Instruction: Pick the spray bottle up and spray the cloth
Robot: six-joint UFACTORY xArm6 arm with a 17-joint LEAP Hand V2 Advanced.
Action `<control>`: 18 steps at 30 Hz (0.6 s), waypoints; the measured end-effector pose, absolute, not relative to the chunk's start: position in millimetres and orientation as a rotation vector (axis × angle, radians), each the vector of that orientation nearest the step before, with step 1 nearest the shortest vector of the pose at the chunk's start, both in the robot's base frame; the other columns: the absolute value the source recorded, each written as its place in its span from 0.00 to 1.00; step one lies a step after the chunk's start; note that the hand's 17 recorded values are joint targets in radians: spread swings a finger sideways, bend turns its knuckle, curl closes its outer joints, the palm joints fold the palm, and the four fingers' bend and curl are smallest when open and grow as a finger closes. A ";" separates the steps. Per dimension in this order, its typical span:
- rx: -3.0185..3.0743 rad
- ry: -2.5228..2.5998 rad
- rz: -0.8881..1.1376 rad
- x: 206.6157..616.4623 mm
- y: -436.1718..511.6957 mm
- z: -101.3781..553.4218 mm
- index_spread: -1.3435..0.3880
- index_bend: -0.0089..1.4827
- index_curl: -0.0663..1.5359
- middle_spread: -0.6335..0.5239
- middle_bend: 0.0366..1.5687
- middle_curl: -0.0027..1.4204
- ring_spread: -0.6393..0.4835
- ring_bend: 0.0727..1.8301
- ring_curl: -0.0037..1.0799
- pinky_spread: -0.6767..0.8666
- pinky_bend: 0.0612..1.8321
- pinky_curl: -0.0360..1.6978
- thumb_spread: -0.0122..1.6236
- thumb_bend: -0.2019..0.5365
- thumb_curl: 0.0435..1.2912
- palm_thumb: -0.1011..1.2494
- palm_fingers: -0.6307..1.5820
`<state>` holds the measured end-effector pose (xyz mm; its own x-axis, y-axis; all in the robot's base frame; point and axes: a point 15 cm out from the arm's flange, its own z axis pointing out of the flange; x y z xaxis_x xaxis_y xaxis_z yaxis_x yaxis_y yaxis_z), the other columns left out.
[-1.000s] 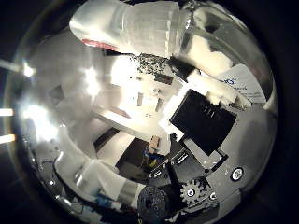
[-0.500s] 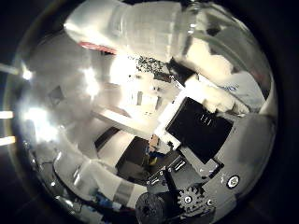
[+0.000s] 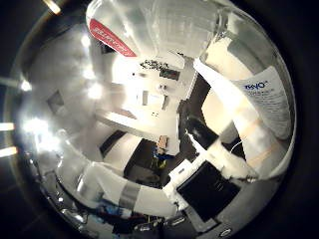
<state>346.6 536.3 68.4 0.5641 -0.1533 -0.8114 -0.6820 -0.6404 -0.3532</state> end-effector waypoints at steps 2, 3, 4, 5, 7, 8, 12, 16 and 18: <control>-2.139 0.656 1.010 347.5 535.2 71.3 0.54 0.21 0.39 0.53 0.39 0.27 0.49 0.46 0.35 0.52 0.27 0.48 0.64 0.24 0.36 0.63 0.36; -2.143 0.656 1.007 348.2 534.5 72.4 0.54 0.21 0.38 0.54 0.37 0.27 0.50 0.44 0.34 0.56 0.25 0.46 0.64 0.24 0.35 0.63 0.36; -2.152 0.653 1.005 348.1 533.5 72.7 0.54 0.20 0.37 0.54 0.36 0.26 0.51 0.43 0.32 0.59 0.24 0.45 0.64 0.24 0.35 0.63 0.37; -2.160 0.650 1.001 349.0 532.0 74.1 0.54 0.20 0.37 0.54 0.35 0.26 0.52 0.42 0.32 0.60 0.23 0.44 0.64 0.24 0.35 0.63 0.37; -2.166 0.648 0.984 356.3 527.4 82.2 0.54 0.19 0.35 0.54 0.33 0.26 0.53 0.40 0.30 0.64 0.22 0.42 0.64 0.24 0.34 0.63 0.38; -2.165 0.645 0.976 360.5 525.3 88.0 0.55 0.18 0.35 0.54 0.32 0.25 0.53 0.39 0.30 0.65 0.21 0.41 0.64 0.24 0.34 0.63 0.38; -2.166 0.623 0.928 372.8 519.2 110.7 0.55 0.16 0.33 0.54 0.29 0.25 0.54 0.36 0.28 0.68 0.19 0.37 0.65 0.24 0.33 0.62 0.40; -2.164 0.617 0.904 377.7 514.1 125.2 0.56 0.13 0.32 0.54 0.26 0.24 0.55 0.33 0.26 0.69 0.17 0.34 0.65 0.24 0.33 0.62 0.42; -2.153 0.630 0.889 385.5 506.1 132.7 0.56 0.13 0.31 0.54 0.26 0.24 0.55 0.33 0.26 0.69 0.16 0.33 0.65 0.24 0.33 0.62 0.42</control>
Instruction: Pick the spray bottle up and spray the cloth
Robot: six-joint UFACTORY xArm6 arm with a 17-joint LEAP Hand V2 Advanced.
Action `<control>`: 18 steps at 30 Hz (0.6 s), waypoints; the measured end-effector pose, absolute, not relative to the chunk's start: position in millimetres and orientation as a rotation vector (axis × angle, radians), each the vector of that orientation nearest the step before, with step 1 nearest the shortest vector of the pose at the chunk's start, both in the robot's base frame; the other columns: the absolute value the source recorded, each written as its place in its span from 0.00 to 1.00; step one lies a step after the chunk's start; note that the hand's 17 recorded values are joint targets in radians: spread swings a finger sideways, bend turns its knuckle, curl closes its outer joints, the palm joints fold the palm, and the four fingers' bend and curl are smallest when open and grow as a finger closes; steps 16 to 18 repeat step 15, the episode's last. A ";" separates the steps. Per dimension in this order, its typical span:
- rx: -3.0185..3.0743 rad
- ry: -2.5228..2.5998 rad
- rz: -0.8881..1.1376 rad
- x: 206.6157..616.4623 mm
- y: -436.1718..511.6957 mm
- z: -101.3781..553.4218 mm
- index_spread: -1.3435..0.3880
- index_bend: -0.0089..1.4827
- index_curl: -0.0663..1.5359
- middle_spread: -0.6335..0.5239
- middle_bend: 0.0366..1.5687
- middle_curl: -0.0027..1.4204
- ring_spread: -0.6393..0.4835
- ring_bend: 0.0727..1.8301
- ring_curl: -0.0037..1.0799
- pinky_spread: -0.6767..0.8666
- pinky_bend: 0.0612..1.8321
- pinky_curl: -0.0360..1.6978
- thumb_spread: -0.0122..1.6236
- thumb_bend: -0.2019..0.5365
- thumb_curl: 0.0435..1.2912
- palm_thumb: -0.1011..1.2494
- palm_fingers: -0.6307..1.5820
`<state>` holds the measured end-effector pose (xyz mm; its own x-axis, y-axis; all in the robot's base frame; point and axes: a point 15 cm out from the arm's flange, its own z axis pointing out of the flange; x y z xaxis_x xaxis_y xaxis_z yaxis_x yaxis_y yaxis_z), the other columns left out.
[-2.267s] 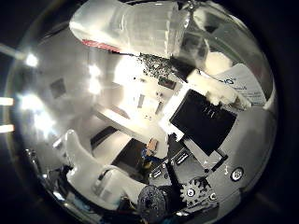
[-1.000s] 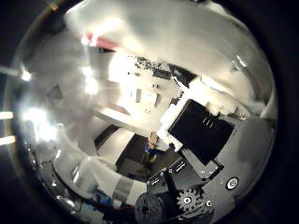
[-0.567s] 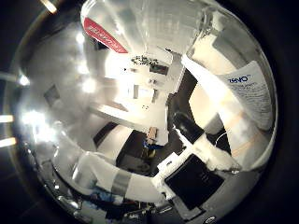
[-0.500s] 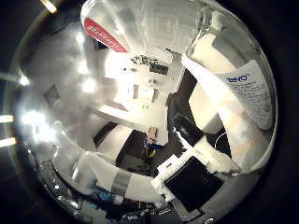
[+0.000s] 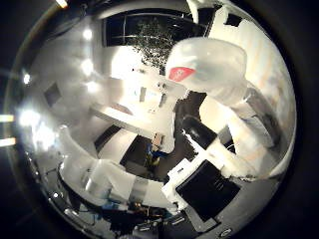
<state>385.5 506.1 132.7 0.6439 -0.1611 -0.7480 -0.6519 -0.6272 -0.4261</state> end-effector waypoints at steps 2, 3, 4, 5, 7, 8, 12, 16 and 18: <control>-2.150 0.637 0.887 385.0 501.3 136.4 0.57 0.13 0.30 0.54 0.25 0.24 0.55 0.32 0.25 0.69 0.16 0.31 0.65 0.24 0.33 0.62 0.43; -2.149 0.639 0.884 383.9 497.8 140.0 0.57 0.13 0.30 0.54 0.25 0.24 0.55 0.31 0.25 0.69 0.16 0.31 0.65 0.24 0.33 0.62 0.43; -2.150 0.639 0.879 383.6 494.4 143.9 0.57 0.13 0.30 0.54 0.25 0.24 0.55 0.31 0.25 0.69 0.16 0.30 0.65 0.24 0.33 0.62 0.44; -2.152 0.639 0.872 384.1 490.6 147.8 0.57 0.13 0.30 0.54 0.25 0.24 0.55 0.31 0.25 0.69 0.16 0.30 0.65 0.24 0.33 0.62 0.44; -2.160 0.636 0.852 386.2 481.3 157.0 0.57 0.13 0.29 0.54 0.24 0.25 0.55 0.30 0.24 0.69 0.16 0.29 0.65 0.24 0.33 0.62 0.44; -2.158 0.638 0.837 389.3 475.7 163.8 0.57 0.12 0.29 0.54 0.25 0.25 0.55 0.30 0.24 0.69 0.16 0.28 0.65 0.24 0.33 0.62 0.45; -2.142 0.658 0.791 397.1 450.1 188.6 0.57 0.13 0.28 0.53 0.25 0.25 0.55 0.29 0.24 0.69 0.15 0.27 0.65 0.24 0.32 0.61 0.46; -2.127 0.679 0.762 406.6 430.0 202.2 0.57 0.13 0.28 0.53 0.25 0.26 0.55 0.29 0.23 0.70 0.15 0.26 0.65 0.24 0.32 0.61 0.47; -2.127 0.679 0.762 406.6 430.0 202.2 0.57 0.13 0.28 0.53 0.25 0.26 0.55 0.29 0.23 0.70 0.15 0.26 0.65 0.24 0.32 0.61 0.47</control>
